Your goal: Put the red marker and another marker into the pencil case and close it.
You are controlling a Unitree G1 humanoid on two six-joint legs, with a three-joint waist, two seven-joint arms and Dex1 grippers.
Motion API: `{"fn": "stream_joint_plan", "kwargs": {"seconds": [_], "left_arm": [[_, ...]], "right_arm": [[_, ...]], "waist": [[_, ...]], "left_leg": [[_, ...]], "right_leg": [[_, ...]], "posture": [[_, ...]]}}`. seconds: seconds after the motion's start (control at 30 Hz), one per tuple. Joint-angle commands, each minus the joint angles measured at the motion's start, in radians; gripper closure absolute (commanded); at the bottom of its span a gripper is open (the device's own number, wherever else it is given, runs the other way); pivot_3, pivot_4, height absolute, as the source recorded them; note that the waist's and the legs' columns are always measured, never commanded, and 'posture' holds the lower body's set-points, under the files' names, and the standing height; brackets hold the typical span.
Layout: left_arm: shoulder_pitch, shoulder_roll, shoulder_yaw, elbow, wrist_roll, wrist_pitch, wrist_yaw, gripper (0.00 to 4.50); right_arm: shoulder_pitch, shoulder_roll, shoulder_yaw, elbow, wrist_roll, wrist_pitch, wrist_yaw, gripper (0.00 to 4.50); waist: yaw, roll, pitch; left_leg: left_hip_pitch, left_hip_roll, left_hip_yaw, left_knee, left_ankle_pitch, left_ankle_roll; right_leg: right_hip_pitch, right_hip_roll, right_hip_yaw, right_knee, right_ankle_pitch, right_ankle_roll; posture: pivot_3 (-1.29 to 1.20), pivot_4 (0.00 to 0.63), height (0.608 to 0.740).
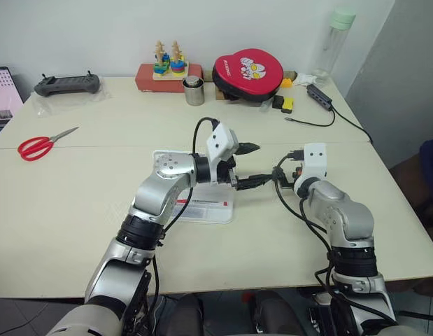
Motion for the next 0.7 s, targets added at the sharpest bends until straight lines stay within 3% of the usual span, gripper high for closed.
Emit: {"fn": "stream_joint_plan", "kwargs": {"seconds": [0.03, 0.17, 0.3, 0.5, 0.7], "left_arm": [[-0.043, 0.007, 0.022, 0.004, 0.045, -0.034, 0.045, 0.00], [-0.054, 0.008, 0.034, 0.005, 0.046, -0.025, 0.054, 0.00], [-0.047, 0.009, 0.030, 0.003, 0.057, -0.031, 0.054, 0.00], [-0.035, 0.012, 0.032, -0.025, 0.051, -0.017, 0.052, 0.00], [-0.036, 0.015, 0.032, -0.027, 0.057, -0.022, 0.056, 0.00]], "right_arm": [[-0.001, 0.013, 0.015, 0.005, -0.016, -0.032, 0.001, 0.00], [-0.005, 0.007, 0.049, 0.085, -0.059, -0.059, 0.000, 0.00], [-0.013, -0.008, 0.060, 0.151, -0.101, -0.094, -0.010, 0.61], [-0.013, -0.014, 0.069, 0.156, -0.125, -0.118, -0.004, 1.91], [-0.010, -0.009, 0.047, 0.129, -0.120, -0.120, -0.003, 3.50]], "waist": [[0.001, 0.000, 0.000], [0.003, 0.000, 0.000], [0.004, 0.000, 0.000], [0.005, 0.000, 0.000], [0.008, 0.000, 0.000]], "left_leg": [[0.000, 0.000, 0.000, 0.000, 0.000, 0.000], [0.000, 0.000, 0.000, 0.000, 0.000, 0.000], [-0.001, 0.000, 0.001, 0.000, 0.000, 0.000], [0.000, 0.000, 0.000, 0.001, 0.000, 0.000], [0.000, 0.000, 0.000, 0.001, 0.000, 0.000]], "right_leg": [[0.000, 0.000, 0.000, -0.001, 0.000, 0.000], [0.000, 0.000, 0.000, -0.001, 0.000, 0.001], [0.000, 0.000, 0.000, -0.001, 0.000, 0.001], [0.001, 0.000, 0.000, -0.001, 0.000, 0.002], [0.001, 0.000, 0.000, -0.001, 0.000, 0.002]], "posture": [[0.00, 0.150, 0.740], [0.00, 0.150, 0.740], [0.00, 0.150, 0.740], [0.00, 0.150, 0.740], [0.00, 0.150, 0.740]]}}
